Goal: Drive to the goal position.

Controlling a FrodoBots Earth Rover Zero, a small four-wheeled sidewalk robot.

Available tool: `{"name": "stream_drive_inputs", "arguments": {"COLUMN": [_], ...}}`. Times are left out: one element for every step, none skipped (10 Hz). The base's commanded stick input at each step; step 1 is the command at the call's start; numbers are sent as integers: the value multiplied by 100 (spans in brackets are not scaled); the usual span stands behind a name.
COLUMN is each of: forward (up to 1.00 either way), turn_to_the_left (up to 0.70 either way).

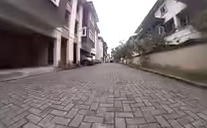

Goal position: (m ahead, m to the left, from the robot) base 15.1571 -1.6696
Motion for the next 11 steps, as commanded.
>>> {"name": "stream_drive_inputs", "arguments": {"forward": [70,70,70,70,70,70,70,70,70,70,70], "turn_to_the_left": [0,0,0,0,0,0,0,0,0,0,0]}}
